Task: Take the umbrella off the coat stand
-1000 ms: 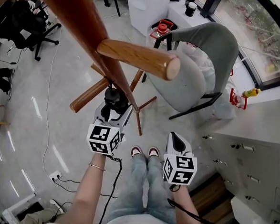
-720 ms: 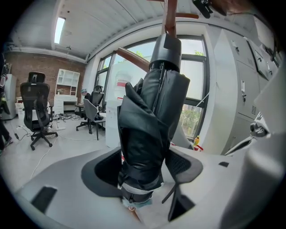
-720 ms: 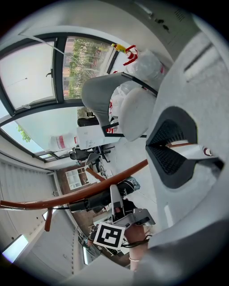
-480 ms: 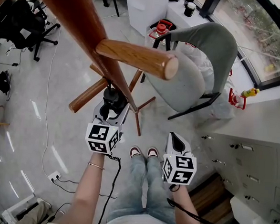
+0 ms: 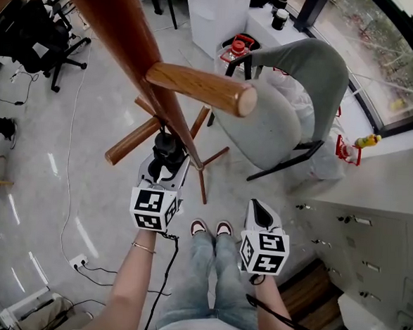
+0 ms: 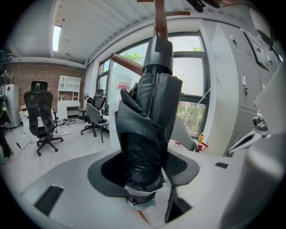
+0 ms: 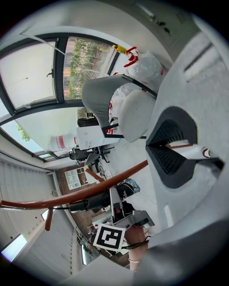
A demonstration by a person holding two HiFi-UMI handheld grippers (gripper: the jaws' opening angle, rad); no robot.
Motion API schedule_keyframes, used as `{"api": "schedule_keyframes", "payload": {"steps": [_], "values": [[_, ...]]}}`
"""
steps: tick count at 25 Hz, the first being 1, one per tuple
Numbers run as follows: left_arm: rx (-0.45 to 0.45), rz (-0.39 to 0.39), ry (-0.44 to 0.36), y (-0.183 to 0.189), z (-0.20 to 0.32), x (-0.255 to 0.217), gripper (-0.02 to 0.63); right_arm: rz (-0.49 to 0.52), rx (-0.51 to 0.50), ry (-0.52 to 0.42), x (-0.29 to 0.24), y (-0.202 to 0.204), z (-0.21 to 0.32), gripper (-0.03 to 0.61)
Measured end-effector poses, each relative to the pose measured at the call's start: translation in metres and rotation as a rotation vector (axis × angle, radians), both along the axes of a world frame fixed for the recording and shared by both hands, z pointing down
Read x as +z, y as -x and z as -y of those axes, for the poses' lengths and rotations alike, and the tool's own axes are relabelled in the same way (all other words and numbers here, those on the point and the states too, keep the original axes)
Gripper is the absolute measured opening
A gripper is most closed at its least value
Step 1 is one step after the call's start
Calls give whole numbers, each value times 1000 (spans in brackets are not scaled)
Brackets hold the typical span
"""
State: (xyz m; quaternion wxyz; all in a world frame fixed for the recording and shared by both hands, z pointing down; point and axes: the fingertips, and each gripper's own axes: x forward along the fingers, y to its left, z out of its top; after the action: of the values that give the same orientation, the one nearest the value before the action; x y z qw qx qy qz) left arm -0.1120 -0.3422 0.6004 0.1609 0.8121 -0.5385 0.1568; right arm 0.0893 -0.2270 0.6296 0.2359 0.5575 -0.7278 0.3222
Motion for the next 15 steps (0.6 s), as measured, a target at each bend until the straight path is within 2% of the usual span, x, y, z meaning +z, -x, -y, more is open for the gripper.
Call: {"api": "schedule_keyframes", "payload": {"steps": [15], "values": [[-36, 3, -20, 5, -16, -21, 218, -9, -31, -18, -14, 0, -3, 5]]}}
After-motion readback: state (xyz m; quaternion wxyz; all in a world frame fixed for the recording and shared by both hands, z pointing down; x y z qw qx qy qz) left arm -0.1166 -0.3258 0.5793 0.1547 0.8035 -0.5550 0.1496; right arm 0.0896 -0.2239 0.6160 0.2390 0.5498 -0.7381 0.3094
